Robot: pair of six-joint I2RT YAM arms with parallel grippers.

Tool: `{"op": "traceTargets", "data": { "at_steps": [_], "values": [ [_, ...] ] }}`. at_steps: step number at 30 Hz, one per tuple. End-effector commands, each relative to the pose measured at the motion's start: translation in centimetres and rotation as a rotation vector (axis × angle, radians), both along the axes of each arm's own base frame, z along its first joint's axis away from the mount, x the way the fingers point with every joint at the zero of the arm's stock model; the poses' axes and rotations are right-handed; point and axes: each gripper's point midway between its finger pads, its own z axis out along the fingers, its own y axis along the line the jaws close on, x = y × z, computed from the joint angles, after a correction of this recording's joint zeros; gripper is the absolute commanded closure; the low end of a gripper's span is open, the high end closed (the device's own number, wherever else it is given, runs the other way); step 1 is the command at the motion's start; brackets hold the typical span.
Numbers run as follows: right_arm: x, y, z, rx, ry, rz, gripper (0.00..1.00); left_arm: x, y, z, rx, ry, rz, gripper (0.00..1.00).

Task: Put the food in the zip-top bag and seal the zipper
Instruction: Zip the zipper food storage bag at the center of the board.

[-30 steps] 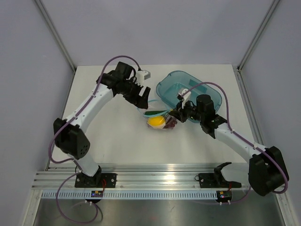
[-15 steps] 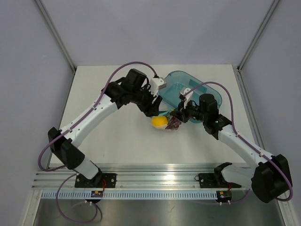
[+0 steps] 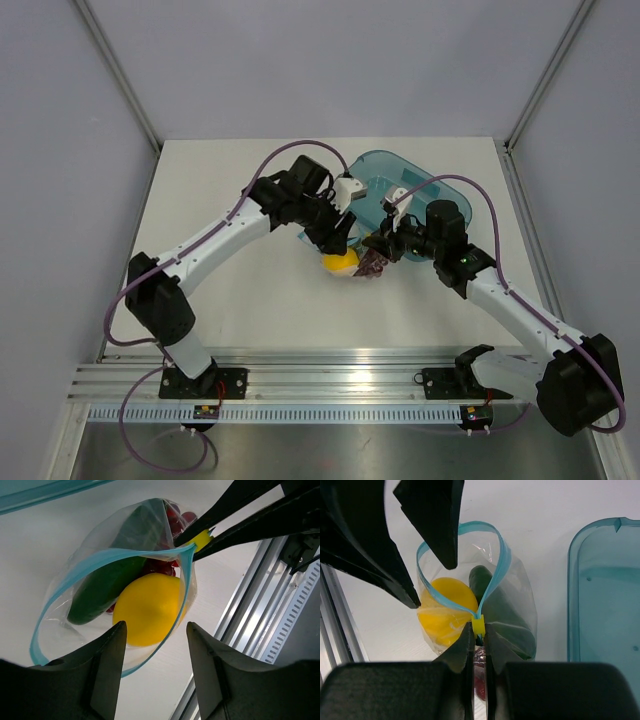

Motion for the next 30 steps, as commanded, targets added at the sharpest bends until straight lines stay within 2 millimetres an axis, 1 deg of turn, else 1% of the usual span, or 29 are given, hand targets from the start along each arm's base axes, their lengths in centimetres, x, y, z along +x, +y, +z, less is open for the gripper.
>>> {"op": "traceTargets", "data": {
  "at_steps": [1, 3, 4, 5, 6, 7, 8, 9, 11, 13, 14, 15, 17, 18, 21, 24, 26, 27, 28, 30],
  "values": [
    [-0.2, 0.9, 2.2, 0.045, -0.048, 0.046, 1.0, -0.9, -1.6, -0.4, -0.044, 0.036, -0.056, 0.46],
    [-0.2, 0.9, 2.4, 0.048, -0.048, 0.047, 1.0, -1.1, -1.8, -1.0, -0.04, 0.056, -0.062, 0.56],
    [-0.3, 1.0, 2.4, 0.048, -0.048, 0.048, 1.0, -1.1, -1.9, -1.1, -0.044, 0.056, -0.063, 0.67],
    [-0.3, 0.9, 2.5, 0.046, -0.051, 0.045, 1.0, -1.1, -1.9, -1.2, -0.041, 0.061, -0.054, 0.79],
    [-0.3, 0.7, 2.3, 0.036, -0.043, 0.033, 0.98, -0.9, -2.0, -1.2, -0.042, 0.057, -0.047, 0.97],
    [-0.1, 0.6, 2.7, 0.037, -0.051, 0.026, 0.71, -0.9, -2.0, -1.3, -0.042, 0.059, -0.041, 1.0],
    [-0.5, 0.3, 2.1, 0.014, -0.023, 0.023, 0.61, -1.0, -2.1, -1.4, -0.049, 0.073, -0.034, 1.0],
    [-0.9, -0.1, 1.9, -0.008, -0.005, 0.016, 0.54, -1.0, -2.3, -1.2, -0.063, 0.074, -0.038, 1.0],
    [-1.0, -0.7, 2.1, -0.02, -0.008, -0.014, 0.45, -1.5, -2.4, -1.3, -0.079, 0.088, -0.045, 1.0],
    [-1.1, -1.9, 2.3, -0.027, -0.042, -0.073, 0.42, -1.6, -2.5, -1.1, -0.097, 0.081, -0.048, 1.0],
    [-1.1, -2.3, 2.6, -0.019, -0.053, -0.1, 0.38, -1.9, -2.4, -1.0, -0.105, 0.081, -0.051, 1.0],
    [-1.1, -3.0, 3.0, -0.009, -0.089, -0.14, 0.37, -1.8, -2.4, -0.9, -0.114, 0.074, -0.048, 1.0],
    [-1.2, -3.5, 3.3, 0.011, -0.111, -0.173, 0.32, -1.9, -2.5, -0.4, -0.128, 0.064, -0.05, 1.0],
    [-1.1, -3.7, 3.9, 0.025, -0.136, -0.188, 0.3, -1.9, -2.4, -0.3, -0.127, 0.062, -0.047, 1.0],
    [-1.3, -3.6, 2.8, 0.014, -0.104, -0.179, 0.28, -1.9, -2.3, 0.2, -0.135, 0.051, -0.049, 1.0],
    [-1.3, -3.3, 1.6, 0.009, -0.071, -0.163, 0.29, -2.0, -2.3, 0.5, -0.14, 0.047, -0.052, 1.0],
    [-1.4, -3.0, 1.2, 0.027, -0.051, -0.161, 0.3, -1.9, -2.3, 0.8, -0.144, 0.044, -0.05, 1.0],
    [-1.6, -2.7, 0.6, 0.03, -0.039, -0.141, 0.3, -2.0, -2.4, 0.8, -0.145, 0.044, -0.054, 1.0],
    [-1.4, -2.4, 1.0, 0.05, -0.055, -0.134, 0.31, -2.0, -2.4, 0.9, -0.149, 0.043, -0.053, 1.0],
    [-1.3, -2.0, 0.2, 0.054, -0.037, -0.119, 0.32, -2.0, -2.4, 1.0, -0.155, 0.039, -0.058, 1.0]
  ]
}}
